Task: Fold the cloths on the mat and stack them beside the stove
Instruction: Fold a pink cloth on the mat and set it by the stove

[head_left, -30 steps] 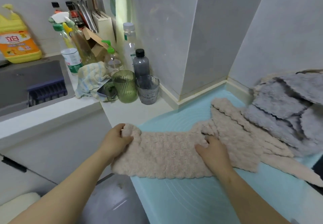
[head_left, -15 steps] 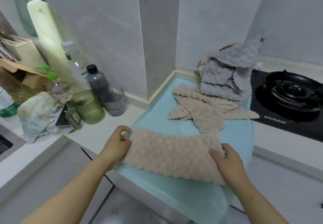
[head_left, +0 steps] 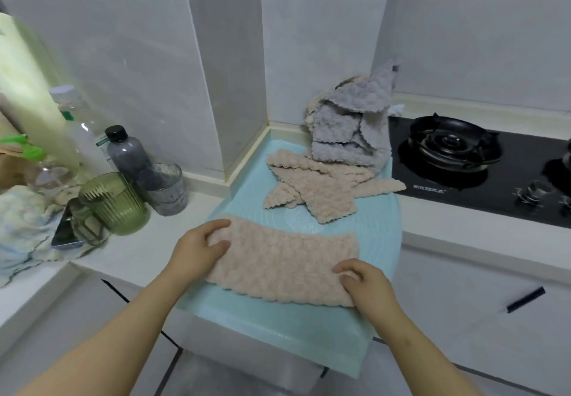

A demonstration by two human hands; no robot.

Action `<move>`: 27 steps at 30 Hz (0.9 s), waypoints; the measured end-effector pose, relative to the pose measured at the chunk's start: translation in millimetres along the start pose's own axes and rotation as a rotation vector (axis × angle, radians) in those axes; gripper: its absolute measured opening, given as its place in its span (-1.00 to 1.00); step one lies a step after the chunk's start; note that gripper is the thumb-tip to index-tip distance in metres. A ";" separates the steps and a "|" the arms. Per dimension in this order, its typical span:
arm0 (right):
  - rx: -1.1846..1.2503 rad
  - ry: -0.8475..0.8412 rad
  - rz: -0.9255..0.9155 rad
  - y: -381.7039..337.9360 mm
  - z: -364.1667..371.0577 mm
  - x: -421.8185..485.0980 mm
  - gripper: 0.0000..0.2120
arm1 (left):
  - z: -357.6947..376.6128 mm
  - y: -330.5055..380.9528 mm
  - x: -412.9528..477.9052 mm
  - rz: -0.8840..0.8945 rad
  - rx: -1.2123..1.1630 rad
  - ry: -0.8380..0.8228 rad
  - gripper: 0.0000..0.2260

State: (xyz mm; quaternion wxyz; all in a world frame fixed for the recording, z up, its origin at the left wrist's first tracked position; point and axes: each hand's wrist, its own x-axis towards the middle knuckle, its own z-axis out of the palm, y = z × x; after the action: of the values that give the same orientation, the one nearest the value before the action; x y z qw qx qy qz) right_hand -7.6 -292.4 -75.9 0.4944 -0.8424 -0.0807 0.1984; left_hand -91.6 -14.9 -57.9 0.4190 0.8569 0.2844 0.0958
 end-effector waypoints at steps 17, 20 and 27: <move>-0.028 0.299 0.052 -23.8 21.3 16.2 -0.69 | 7.7 -16.2 32.0 0.188 0.186 0.002 -0.71; -0.001 0.367 0.042 -21.1 16.3 15.1 -0.68 | 4.4 -18.1 34.5 0.205 0.211 0.020 -0.74; 0.017 0.275 0.161 -16.7 14.8 7.5 -0.36 | 41.1 2.8 23.6 0.474 0.487 -0.126 -0.32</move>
State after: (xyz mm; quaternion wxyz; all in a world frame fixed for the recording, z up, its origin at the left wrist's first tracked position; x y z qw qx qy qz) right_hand -5.9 -269.8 -69.8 0.4903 -0.8613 0.0572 0.1206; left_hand -54.5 -30.1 -83.4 0.1848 0.9783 0.0655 0.0667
